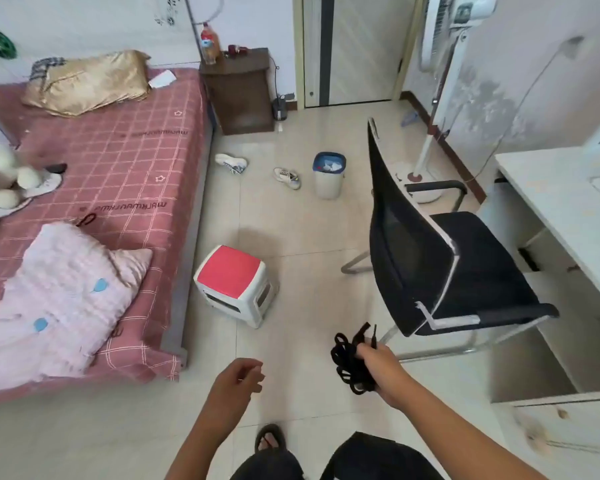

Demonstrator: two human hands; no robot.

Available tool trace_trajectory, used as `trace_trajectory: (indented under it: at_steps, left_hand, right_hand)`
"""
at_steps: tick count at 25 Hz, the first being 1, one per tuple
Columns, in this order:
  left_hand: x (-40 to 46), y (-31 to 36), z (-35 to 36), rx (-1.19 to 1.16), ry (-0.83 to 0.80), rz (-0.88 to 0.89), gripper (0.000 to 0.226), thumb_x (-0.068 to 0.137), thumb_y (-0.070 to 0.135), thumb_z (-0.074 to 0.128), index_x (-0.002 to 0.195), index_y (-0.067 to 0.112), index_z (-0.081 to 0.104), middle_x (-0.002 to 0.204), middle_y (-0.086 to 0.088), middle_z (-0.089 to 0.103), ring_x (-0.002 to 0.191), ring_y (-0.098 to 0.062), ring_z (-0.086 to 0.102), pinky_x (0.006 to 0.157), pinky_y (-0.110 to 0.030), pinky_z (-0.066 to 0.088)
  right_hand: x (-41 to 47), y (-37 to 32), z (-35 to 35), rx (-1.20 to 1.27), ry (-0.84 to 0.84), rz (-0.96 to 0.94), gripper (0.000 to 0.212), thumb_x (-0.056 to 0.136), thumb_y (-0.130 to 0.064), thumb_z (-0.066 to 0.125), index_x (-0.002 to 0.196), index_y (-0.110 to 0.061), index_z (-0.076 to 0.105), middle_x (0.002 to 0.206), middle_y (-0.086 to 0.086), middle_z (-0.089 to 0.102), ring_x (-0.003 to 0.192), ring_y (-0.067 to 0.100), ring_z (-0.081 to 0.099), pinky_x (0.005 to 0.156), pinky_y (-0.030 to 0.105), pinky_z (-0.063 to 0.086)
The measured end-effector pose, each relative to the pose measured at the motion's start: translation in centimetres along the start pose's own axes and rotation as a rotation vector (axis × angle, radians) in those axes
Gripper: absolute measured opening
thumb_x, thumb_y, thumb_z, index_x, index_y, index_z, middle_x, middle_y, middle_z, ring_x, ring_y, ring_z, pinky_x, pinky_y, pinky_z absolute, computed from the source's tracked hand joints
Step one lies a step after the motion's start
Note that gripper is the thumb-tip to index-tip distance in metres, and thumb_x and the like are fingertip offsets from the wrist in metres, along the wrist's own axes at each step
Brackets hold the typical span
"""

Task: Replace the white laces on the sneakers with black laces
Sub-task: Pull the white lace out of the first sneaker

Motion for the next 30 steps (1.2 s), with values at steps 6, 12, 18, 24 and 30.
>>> trace_trajectory:
  at_steps: [6, 12, 18, 24, 30]
  left_hand:
    - [7.8, 5.3, -7.3, 0.157, -0.235, 0.264, 0.053, 0.088, 0.021, 0.064, 0.127, 0.048, 0.04, 0.128, 0.022, 0.048, 0.117, -0.001, 0.049, 0.092, -0.022, 0.046]
    - [20.0, 14.6, -5.5, 0.124, -0.446, 0.377, 0.04, 0.089, 0.012, 0.062, 0.123, 0.033, 0.054, 0.12, 0.008, 0.06, 0.108, -0.004, 0.059, 0.082, -0.015, 0.049]
    - [31.5, 26.3, -0.8, 0.067, -0.023, 0.337, 0.033, 0.096, 0.003, 0.042, 0.112, 0.024, 0.062, 0.1, 0.011, 0.065, 0.09, 0.003, 0.061, 0.082, -0.014, 0.049]
    - [43.0, 35.2, -2.5, 0.094, -0.328, 0.214, 0.05, 0.097, 0.004, 0.041, 0.143, 0.018, 0.033, 0.136, -0.002, 0.049, 0.126, -0.017, 0.047, 0.105, -0.025, 0.038]
    - [55.0, 40.4, -8.5, 0.031, -0.082, 0.158, 0.017, 0.091, 0.015, 0.059, 0.104, 0.024, 0.061, 0.1, -0.001, 0.067, 0.096, -0.017, 0.063, 0.087, -0.026, 0.05]
  right_hand:
    - [1.8, -8.1, 11.5, -0.049, -0.257, 0.018, 0.037, 0.089, -0.043, 0.054, 0.099, -0.009, 0.067, 0.092, 0.012, 0.071, 0.076, 0.024, 0.066, 0.067, 0.031, 0.051]
    - [8.8, -20.5, 13.2, -0.218, -0.368, -0.201, 0.013, 0.081, -0.024, 0.072, 0.082, -0.012, 0.067, 0.074, 0.005, 0.067, 0.069, 0.018, 0.065, 0.068, 0.03, 0.053]
    - [20.4, -32.3, 14.9, 0.465, -0.248, -0.022, 0.019, 0.089, -0.025, 0.063, 0.104, -0.017, 0.055, 0.097, 0.012, 0.064, 0.089, 0.025, 0.063, 0.072, 0.038, 0.053]
    - [30.4, -41.8, 17.0, 0.727, -0.14, 0.128, 0.008, 0.09, -0.006, 0.059, 0.093, -0.013, 0.056, 0.081, 0.011, 0.062, 0.073, 0.023, 0.061, 0.055, 0.031, 0.053]
    - [41.7, -51.6, 16.3, 0.524, 0.047, -0.039, 0.024, 0.086, 0.014, 0.049, 0.09, -0.01, 0.052, 0.068, 0.012, 0.05, 0.05, 0.02, 0.048, 0.046, 0.028, 0.045]
Point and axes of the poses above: each hand's wrist, its own x-axis towards the middle knuckle, its own z-axis out of the palm, y = z × x, the point moved 1 cm from there along x, towards the middle knuckle
